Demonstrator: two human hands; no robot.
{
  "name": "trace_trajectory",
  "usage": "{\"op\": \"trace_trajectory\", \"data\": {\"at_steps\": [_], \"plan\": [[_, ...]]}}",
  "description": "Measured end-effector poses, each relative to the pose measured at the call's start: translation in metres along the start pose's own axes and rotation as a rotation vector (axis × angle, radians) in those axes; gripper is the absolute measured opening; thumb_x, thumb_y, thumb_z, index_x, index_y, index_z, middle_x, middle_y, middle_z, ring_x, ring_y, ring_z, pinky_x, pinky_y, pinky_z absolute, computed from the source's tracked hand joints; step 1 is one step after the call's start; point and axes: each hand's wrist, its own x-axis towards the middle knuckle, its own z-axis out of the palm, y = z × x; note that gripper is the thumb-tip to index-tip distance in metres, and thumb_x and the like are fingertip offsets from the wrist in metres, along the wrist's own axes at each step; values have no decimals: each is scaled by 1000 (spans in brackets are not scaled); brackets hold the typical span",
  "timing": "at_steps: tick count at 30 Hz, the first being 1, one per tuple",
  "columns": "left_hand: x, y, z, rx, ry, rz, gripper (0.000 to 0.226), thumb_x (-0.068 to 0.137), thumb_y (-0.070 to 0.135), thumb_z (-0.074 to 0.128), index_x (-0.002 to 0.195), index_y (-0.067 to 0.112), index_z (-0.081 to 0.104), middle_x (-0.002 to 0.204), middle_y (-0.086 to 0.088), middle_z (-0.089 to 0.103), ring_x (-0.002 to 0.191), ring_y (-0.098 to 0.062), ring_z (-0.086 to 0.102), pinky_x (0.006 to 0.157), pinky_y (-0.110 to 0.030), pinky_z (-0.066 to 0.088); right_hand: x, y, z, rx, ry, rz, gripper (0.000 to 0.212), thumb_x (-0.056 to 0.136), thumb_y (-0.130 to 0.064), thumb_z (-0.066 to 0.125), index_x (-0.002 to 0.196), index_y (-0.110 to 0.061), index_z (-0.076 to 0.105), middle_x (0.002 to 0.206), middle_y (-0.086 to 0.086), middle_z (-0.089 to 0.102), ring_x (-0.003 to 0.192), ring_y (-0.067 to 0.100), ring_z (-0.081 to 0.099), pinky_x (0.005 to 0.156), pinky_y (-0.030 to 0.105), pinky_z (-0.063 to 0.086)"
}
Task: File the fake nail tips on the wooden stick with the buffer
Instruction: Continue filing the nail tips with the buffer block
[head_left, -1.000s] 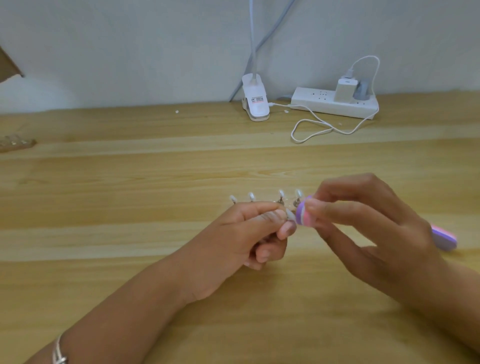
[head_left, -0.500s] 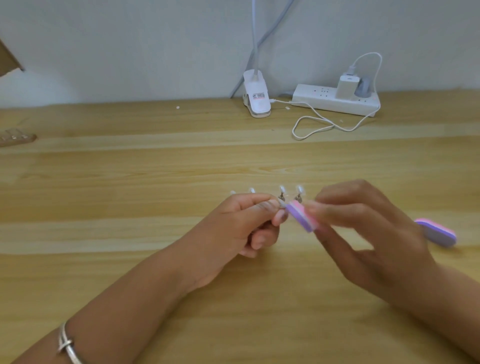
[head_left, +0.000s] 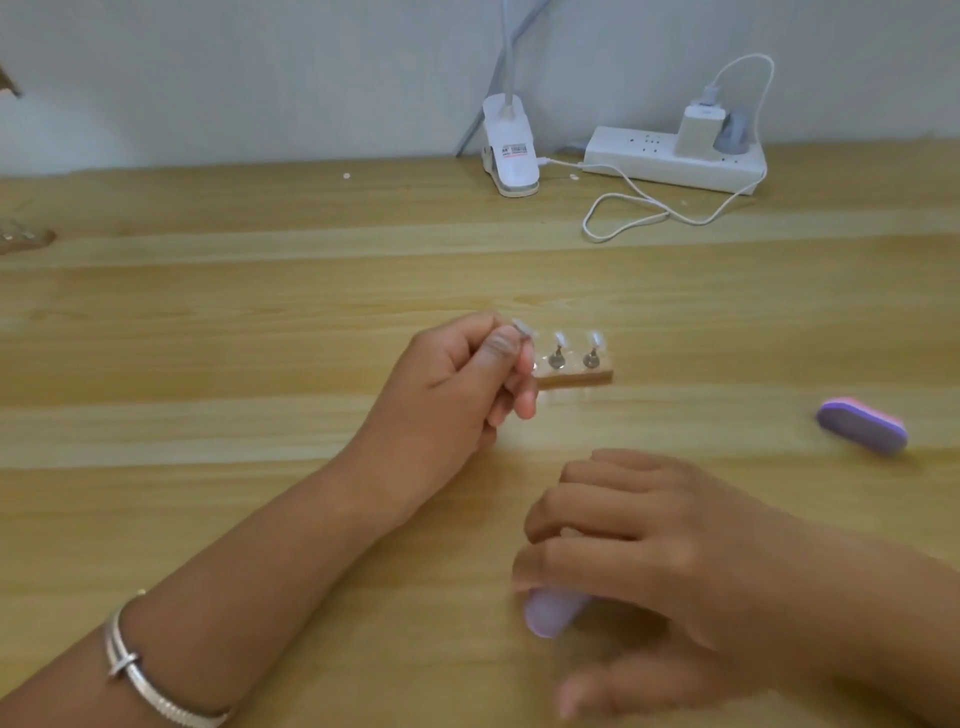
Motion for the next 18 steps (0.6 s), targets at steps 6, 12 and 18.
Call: {"op": "trace_trajectory", "data": {"at_steps": [6,12,18], "plan": [[0,-6,-3,89,-47,96,27,102,8,46,80,6,62,67,-2,65,55,-9,44,43,-17,34,-5,35,-3,48,299,266,25,90,-36,71,102,-15,71,90,-3,62,78,7,53,74,17,46],[-3,-8,0,329,-29,274,14,90,7,66,80,13,73,69,11,66,52,2,52,58,-12,41,-2,39,-13,221,642,384,24,86,-17,74,108,-25,67,104,-5,71,88,11,68,85,18,53],[-3,-9,1,376,3,341,11,86,16,68,85,16,79,66,-8,66,61,-27,55,67,-21,45,-2,35,-9,-7,594,258,15,89,-5,70,103,-3,74,104,7,70,94,18,68,89,24,53]]}}
